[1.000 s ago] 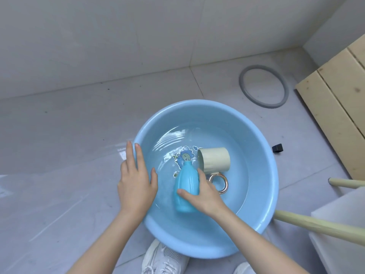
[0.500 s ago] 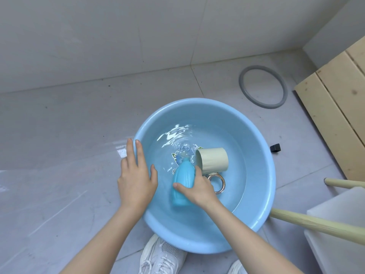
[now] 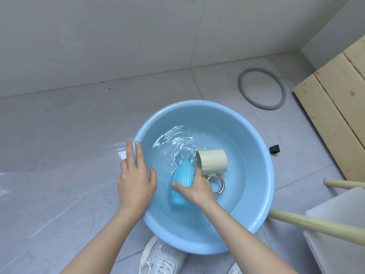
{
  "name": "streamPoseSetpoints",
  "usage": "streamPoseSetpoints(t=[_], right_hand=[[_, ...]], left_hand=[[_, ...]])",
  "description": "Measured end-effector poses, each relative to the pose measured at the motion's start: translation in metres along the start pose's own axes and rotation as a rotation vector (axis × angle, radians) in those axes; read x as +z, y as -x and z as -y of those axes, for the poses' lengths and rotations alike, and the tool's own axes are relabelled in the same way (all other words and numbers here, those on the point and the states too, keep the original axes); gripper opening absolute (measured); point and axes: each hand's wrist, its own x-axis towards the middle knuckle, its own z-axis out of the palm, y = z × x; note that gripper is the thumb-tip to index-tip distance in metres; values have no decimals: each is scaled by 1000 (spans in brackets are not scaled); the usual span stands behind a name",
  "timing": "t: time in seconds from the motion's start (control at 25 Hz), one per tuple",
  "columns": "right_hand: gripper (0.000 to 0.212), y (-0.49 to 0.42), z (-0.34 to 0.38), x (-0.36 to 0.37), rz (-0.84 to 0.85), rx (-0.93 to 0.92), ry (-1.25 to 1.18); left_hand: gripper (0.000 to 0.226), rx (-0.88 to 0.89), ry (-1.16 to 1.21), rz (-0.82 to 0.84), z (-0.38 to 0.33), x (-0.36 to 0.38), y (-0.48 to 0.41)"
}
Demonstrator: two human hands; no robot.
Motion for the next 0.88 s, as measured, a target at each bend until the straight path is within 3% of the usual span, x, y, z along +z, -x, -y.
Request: streamPoseSetpoints(t=[0.88], right_hand=[[90, 1, -1, 1, -5, 17, -48]], left_hand=[[76, -4, -5, -14, 0, 1, 0]])
